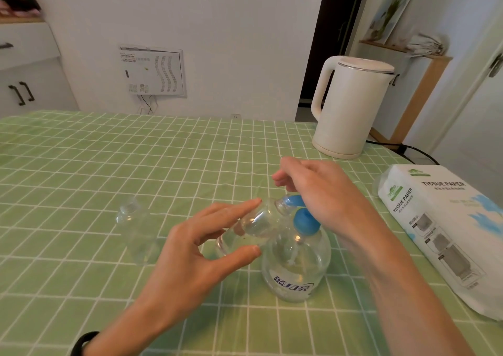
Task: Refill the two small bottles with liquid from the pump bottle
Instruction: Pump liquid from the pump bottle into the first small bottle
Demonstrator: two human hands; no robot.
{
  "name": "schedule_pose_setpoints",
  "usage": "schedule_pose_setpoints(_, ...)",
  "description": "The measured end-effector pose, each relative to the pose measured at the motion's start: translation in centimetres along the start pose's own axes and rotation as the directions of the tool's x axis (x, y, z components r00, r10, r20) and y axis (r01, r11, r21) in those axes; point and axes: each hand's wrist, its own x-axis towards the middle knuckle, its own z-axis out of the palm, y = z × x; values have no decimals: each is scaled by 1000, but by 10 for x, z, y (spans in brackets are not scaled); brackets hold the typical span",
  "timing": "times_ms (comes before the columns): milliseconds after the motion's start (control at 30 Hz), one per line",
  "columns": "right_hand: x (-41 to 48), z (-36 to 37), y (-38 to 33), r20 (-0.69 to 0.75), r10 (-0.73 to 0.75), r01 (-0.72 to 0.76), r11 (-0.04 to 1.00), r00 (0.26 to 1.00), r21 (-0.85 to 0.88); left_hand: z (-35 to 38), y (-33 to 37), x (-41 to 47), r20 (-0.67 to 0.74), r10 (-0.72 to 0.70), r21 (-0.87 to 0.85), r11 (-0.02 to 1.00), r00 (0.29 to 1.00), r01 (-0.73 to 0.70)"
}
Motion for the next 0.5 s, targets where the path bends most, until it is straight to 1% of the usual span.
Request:
schedule_pose_setpoints(100, -1, -3, -4, -29, 41, -39, 996, 999, 76, 0, -1, 2, 7, -6, -8, 1000, 1000, 6)
schedule_pose_setpoints(167, 1, -5, -6, -77, 41, -33, 994, 996, 109, 0, -1, 2, 4, -7, -25, 1000, 1000, 7)
schedule_pose_setpoints(267, 0, -5, -9, -139, 25, -11, 995, 990, 101, -1, 0, 2, 2, -4, -29, 1000, 1000, 4)
schedule_pose_setpoints(433, -1, -6, -17, -217, 31, 5, 986, 976, 164, -1, 2, 2, 3, -2, -19, 1000, 1000, 2)
schedule_pose_setpoints(500, 0, -4, -18, -249, 29, 4, 992, 968, 130, -2, 2, 2, 5, -1, -19, 1000, 1000, 1)
